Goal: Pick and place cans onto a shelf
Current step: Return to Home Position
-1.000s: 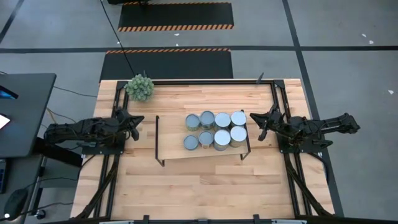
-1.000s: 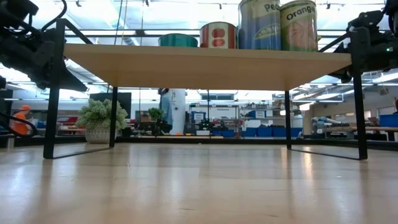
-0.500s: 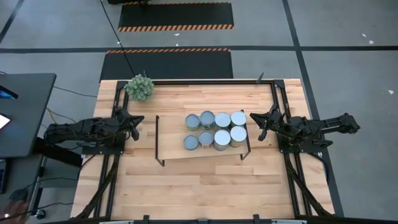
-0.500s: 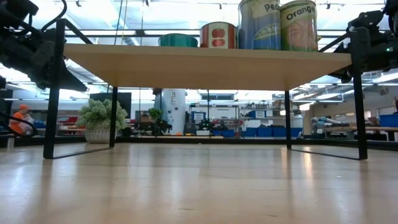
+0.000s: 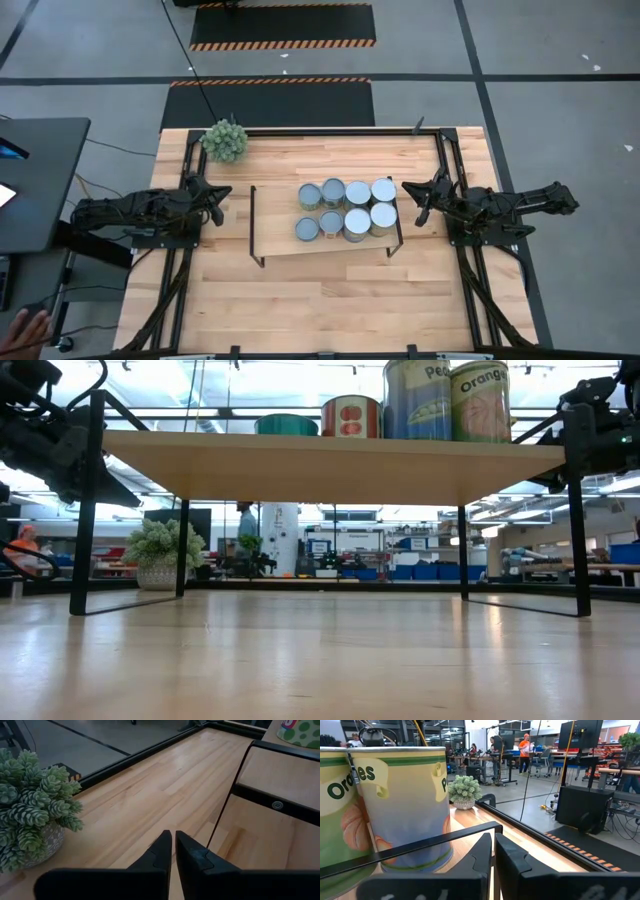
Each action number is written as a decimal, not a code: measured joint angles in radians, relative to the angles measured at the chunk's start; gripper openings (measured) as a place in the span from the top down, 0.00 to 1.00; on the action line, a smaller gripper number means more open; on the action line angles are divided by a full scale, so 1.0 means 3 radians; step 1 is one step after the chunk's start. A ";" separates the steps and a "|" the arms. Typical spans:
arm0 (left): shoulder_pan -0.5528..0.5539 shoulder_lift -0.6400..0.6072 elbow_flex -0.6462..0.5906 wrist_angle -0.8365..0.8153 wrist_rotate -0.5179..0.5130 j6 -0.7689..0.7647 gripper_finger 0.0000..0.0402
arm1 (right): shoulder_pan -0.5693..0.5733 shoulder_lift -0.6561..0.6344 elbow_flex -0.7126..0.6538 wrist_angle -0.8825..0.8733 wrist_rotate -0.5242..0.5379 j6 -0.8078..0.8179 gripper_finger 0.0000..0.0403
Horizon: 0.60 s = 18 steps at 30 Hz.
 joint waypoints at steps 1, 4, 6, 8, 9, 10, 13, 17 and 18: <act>0.0000 0.0000 0.0000 0.0000 0.0000 0.0001 0.92 | 0.0000 0.0000 0.0000 0.0000 0.0000 0.0000 0.93; 0.0000 0.0000 0.0000 0.0001 0.0000 0.0001 0.92 | 0.0000 0.0000 0.0000 0.0000 0.0000 0.0000 0.93; 0.0000 0.0000 0.0000 0.0001 0.0000 0.0000 0.93 | 0.0000 0.0000 0.0000 0.0000 0.0001 0.0000 0.93; 0.0001 0.0000 0.0000 0.0001 0.0000 -0.0001 0.93 | 0.0000 0.0000 0.0000 0.0000 0.0000 0.0000 0.93; 0.0000 0.0000 0.0000 0.0001 0.0000 0.0001 0.94 | 0.0000 0.0000 0.0000 0.0000 0.0000 0.0000 0.93; 0.0001 0.0000 0.0000 0.0001 0.0000 0.0000 0.94 | 0.0000 0.0000 0.0000 0.0000 0.0000 0.0000 0.93; 0.0000 0.0000 0.0000 0.0000 0.0000 0.0001 0.93 | 0.0000 0.0000 0.0000 0.0000 0.0000 0.0000 0.93; 0.0001 0.0000 0.0000 0.0001 0.0000 0.0001 0.92 | 0.0000 0.0000 0.0000 0.0000 0.0000 0.0000 0.93; 0.0000 0.0000 0.0000 0.0001 0.0000 0.0001 0.92 | 0.0000 0.0000 0.0000 0.0000 0.0000 0.0000 0.93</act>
